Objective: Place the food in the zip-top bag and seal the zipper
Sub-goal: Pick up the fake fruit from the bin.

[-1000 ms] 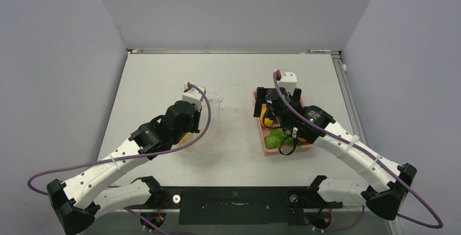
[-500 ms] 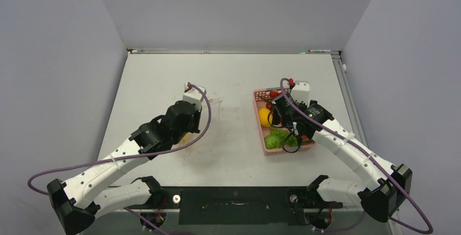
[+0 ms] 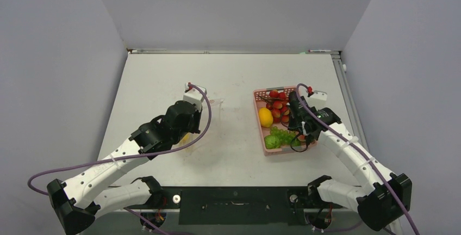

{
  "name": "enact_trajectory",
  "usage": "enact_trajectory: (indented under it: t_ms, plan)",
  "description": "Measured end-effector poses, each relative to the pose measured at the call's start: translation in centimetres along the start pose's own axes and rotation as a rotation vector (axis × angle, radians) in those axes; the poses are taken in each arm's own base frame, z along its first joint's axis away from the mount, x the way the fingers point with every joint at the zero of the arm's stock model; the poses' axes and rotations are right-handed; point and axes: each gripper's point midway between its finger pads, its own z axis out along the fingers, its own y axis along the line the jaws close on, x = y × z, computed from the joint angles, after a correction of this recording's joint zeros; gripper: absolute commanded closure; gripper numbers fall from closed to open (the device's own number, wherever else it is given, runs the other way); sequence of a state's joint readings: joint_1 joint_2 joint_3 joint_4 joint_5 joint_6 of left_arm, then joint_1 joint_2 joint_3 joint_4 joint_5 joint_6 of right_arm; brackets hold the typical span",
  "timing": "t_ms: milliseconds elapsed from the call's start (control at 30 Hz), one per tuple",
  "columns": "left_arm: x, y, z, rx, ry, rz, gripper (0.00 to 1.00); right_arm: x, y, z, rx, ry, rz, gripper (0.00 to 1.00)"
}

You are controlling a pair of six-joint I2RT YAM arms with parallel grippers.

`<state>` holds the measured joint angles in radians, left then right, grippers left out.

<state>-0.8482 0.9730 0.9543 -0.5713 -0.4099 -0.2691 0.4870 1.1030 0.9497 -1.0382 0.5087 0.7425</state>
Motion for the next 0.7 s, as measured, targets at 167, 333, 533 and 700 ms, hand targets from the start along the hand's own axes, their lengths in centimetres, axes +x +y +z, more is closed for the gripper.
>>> enact_trajectory:
  t_ms: [167, 333, 533, 700]
  plan:
    - [0.0, 0.0, 0.0, 0.0, 0.0, 0.0, 1.0, 0.8, -1.2, 1.8, 0.016, 0.059, 0.047, 0.22]
    - [0.0, 0.0, 0.0, 0.0, 0.0, 0.0, 1.0, 1.0, -1.6, 3.1, -0.002, 0.096, 0.097, 0.26]
    - [0.0, 0.0, 0.0, 0.003, 0.001, 0.0, 1.0, 1.3, -1.1, 3.8, -0.053, 0.125, 0.115, 0.44]
    - [0.0, 0.0, 0.0, 0.002, 0.001, -0.001, 1.0, 1.5, -0.4, 3.9, -0.093, 0.136, 0.104, 0.51]
